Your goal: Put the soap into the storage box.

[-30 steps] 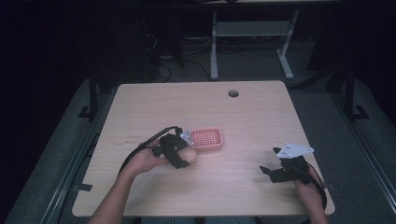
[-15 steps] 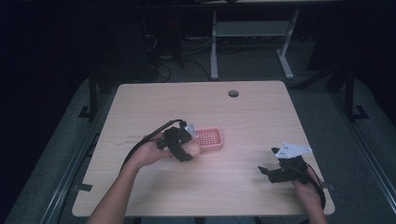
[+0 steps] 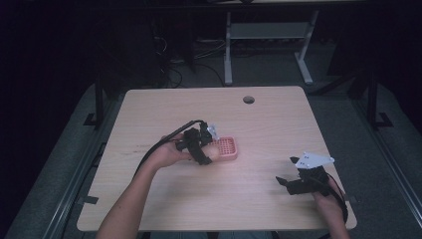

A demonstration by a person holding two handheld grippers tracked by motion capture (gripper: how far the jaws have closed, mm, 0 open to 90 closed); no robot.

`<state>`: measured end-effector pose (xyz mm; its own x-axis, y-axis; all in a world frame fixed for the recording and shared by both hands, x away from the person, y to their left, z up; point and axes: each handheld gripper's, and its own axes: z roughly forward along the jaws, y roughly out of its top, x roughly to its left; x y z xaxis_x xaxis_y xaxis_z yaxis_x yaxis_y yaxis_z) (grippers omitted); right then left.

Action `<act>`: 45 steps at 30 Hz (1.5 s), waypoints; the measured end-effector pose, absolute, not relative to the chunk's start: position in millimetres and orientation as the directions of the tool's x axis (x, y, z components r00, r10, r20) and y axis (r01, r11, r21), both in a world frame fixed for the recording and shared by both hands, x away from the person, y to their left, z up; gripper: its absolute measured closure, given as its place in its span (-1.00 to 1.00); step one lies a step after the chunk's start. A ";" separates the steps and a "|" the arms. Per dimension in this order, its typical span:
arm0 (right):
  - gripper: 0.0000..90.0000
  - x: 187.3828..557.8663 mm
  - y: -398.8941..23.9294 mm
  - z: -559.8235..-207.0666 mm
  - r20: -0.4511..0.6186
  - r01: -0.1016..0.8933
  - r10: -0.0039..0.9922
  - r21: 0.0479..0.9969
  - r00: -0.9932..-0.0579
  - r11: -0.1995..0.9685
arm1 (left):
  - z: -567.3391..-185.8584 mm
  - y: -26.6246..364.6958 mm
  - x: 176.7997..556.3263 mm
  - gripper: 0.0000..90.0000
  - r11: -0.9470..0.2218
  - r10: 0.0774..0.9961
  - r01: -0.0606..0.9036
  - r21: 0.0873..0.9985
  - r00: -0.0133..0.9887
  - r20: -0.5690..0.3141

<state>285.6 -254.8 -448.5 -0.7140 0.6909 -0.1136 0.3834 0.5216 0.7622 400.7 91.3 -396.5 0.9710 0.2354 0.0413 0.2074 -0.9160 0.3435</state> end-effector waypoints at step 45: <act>-0.69 286.1 -256.4 -448.3 -0.102 0.388 0.693 0.767 -0.714 0.512 | -412.5 51.1 448.6 -0.28 -0.927 0.229 0.207 0.313 0.973 0.032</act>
